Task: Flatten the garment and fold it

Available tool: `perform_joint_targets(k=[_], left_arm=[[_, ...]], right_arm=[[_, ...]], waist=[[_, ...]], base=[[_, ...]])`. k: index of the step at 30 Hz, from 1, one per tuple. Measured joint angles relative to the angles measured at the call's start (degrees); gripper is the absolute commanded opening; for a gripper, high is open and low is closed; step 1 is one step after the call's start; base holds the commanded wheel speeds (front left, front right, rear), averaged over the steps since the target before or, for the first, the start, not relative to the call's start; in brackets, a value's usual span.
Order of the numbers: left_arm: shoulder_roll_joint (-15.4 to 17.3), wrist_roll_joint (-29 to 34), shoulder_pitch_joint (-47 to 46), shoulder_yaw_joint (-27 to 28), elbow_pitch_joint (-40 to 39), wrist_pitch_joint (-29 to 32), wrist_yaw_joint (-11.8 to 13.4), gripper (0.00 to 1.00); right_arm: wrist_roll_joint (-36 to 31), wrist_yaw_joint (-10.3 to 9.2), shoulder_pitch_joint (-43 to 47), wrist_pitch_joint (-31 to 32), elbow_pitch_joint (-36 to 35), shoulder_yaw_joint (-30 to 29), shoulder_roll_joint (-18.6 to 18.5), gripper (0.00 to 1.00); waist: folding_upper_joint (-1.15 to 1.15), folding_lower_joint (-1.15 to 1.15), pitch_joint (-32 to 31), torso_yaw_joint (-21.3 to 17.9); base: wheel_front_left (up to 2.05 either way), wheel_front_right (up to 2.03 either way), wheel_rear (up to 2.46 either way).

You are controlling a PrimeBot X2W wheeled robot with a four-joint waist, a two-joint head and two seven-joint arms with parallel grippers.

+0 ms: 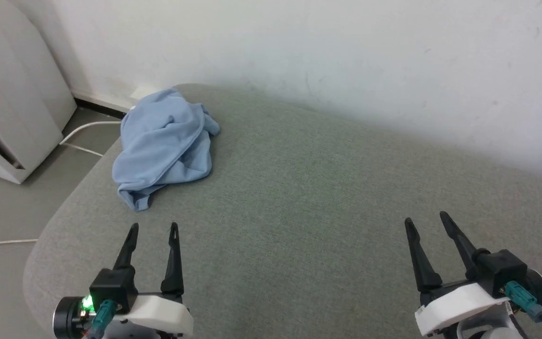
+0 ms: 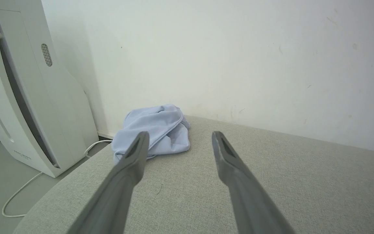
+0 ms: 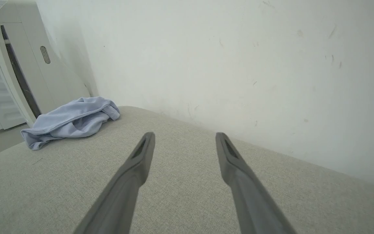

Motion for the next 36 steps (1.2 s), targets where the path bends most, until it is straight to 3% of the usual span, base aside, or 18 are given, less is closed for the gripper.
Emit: perform_joint_targets(k=[36], left_arm=[[0.0,-2.56,0.6,-0.45,1.72,-4.1,0.0,1.0]], right_arm=[[0.54,0.0,-0.05,-4.0,2.63,1.03,0.05,1.0]], waist=[[0.0,0.0,0.46,7.98]], base=[[0.0,0.0,0.0]])
